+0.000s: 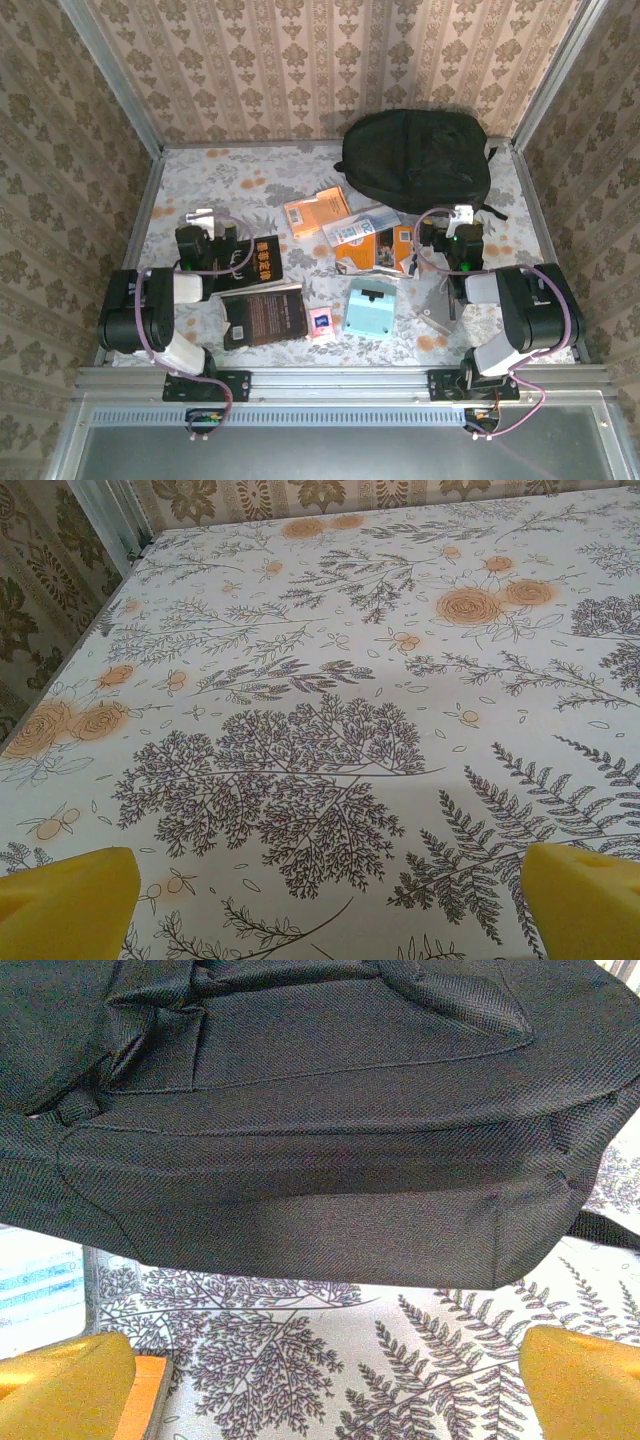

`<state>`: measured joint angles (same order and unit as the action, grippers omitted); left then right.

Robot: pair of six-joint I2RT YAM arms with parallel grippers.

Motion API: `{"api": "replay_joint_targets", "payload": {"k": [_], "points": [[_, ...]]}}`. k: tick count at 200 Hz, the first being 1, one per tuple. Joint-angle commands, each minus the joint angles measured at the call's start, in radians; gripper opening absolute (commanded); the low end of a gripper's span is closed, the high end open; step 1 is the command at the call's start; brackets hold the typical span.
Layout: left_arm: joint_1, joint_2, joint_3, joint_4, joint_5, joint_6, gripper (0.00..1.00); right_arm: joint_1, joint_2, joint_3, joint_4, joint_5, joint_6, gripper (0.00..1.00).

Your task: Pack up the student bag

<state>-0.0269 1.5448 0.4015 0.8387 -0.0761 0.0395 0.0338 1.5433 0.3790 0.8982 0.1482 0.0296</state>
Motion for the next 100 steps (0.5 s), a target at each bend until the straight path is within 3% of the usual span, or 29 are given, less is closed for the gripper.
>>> {"api": "replay_joint_targets", "payload": {"k": [1, 100], "points": [[-0.005, -0.008, -0.003, 0.026, -0.005, 0.003, 1.0, 0.003, -0.003, 0.02, -0.008, -0.019, -0.006, 1.0], [-0.004, -0.01, -0.001, 0.022, -0.003, 0.003, 1.0, -0.006, -0.002, 0.028, -0.024, -0.042, -0.002, 1.0]]}}
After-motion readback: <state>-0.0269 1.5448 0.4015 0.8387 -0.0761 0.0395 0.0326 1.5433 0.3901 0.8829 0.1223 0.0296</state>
